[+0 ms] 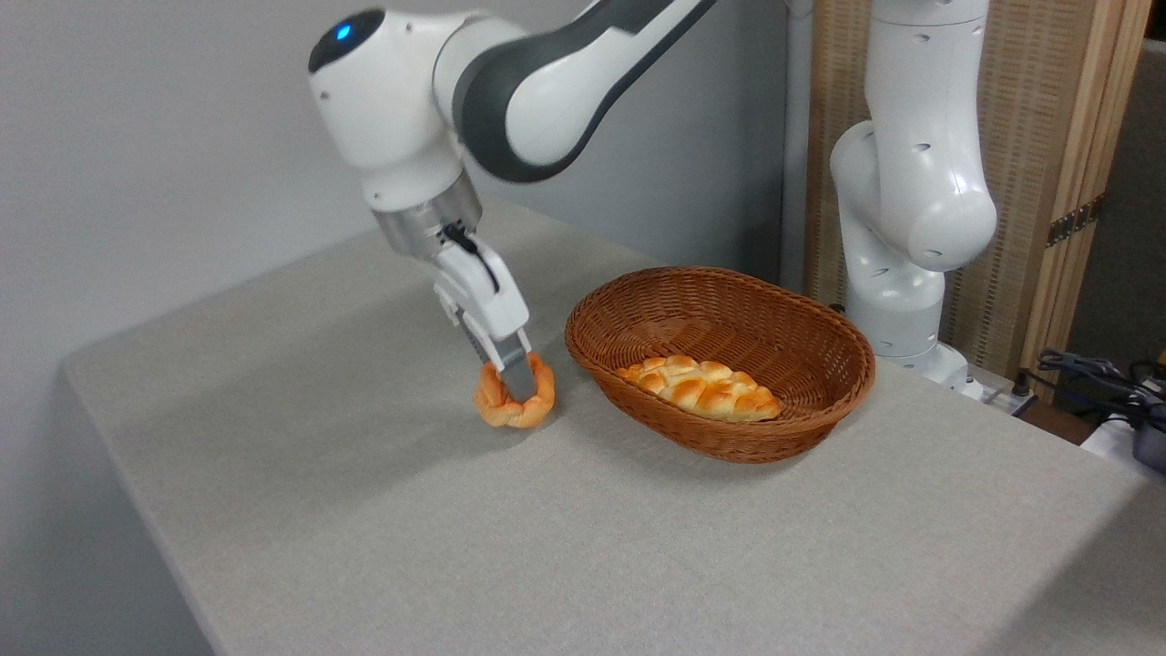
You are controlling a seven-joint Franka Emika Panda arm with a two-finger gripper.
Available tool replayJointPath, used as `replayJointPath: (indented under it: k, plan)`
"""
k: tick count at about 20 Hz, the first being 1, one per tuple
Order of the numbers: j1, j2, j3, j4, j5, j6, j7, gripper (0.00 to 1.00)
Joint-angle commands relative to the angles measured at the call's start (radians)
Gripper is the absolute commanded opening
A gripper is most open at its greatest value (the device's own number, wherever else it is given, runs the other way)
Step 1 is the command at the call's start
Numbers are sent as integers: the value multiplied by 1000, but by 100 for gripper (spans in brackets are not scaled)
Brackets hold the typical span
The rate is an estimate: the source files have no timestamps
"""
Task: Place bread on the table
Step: 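Lift the bun out of the basket and lower it onto the table, then open the gripper to release the bun and raise it away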
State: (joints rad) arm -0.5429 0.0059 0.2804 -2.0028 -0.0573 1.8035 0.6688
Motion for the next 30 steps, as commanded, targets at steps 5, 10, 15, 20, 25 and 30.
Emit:
replayJointPath:
  k: [5,10,15,20,25,30]
  plan:
    - [-3,28,-9,25,-13,31,17,100]
    - [-2,26,-7,47,-15,31,11,100]
    - [6,-3,3,134,-10,23,3,100]
    - [32,3,6,263,-3,22,-9,100]
    - [47,3,43,269,16,17,-75,100]
    - [49,0,86,275,57,23,-74,100]
